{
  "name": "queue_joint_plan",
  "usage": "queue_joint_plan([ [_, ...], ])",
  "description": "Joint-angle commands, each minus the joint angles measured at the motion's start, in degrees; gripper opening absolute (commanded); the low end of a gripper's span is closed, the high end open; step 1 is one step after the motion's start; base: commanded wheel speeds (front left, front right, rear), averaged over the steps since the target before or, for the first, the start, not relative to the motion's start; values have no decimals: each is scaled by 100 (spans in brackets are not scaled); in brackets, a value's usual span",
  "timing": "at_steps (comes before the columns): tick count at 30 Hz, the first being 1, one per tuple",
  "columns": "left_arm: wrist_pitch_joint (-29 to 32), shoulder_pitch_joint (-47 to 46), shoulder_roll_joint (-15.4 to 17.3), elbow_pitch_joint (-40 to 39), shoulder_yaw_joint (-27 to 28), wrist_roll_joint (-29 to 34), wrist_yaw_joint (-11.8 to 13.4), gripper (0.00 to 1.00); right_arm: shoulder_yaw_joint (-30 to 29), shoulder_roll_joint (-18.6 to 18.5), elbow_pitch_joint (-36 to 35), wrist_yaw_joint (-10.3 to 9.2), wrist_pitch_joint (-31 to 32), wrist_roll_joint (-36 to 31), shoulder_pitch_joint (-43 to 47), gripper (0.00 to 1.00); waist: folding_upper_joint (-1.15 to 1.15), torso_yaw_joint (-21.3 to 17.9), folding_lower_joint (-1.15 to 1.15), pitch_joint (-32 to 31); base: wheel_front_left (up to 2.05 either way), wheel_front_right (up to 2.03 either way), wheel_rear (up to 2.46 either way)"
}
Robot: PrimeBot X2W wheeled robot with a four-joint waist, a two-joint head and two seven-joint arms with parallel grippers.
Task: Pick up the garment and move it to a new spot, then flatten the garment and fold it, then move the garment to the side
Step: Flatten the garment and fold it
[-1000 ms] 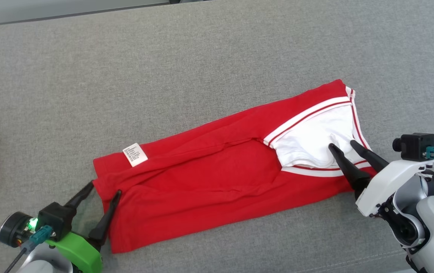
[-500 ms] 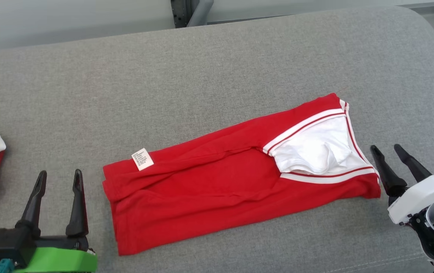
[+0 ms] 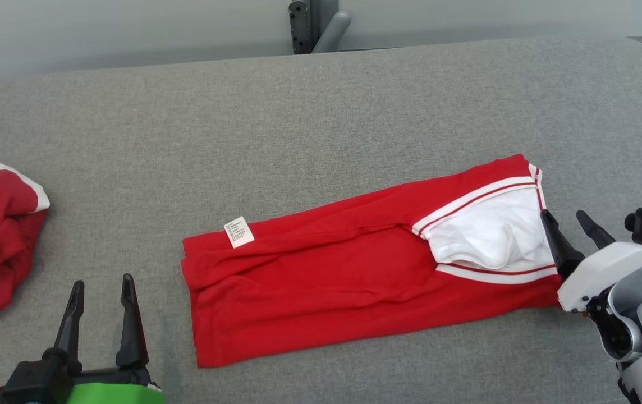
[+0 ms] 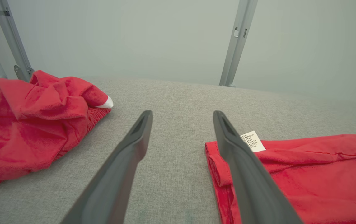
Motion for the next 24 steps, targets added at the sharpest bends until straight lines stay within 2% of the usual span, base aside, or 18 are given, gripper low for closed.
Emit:
queue_joint_plan([
  [1,1,-159,-52,50,56,45,-69,100,35,37,114,-3,46,-33,-166,100,0,99,0,111,0,0,0],
  [11,1,-531,-222,349,203,230,-339,100,307,69,1318,-3,203,-142,-918,100,0,297,0,385,0,0,0],
  [24,1,-636,-251,308,280,194,-422,100,713,-67,1881,-8,286,192,-1137,100,0,253,0,598,0,0,0],
])
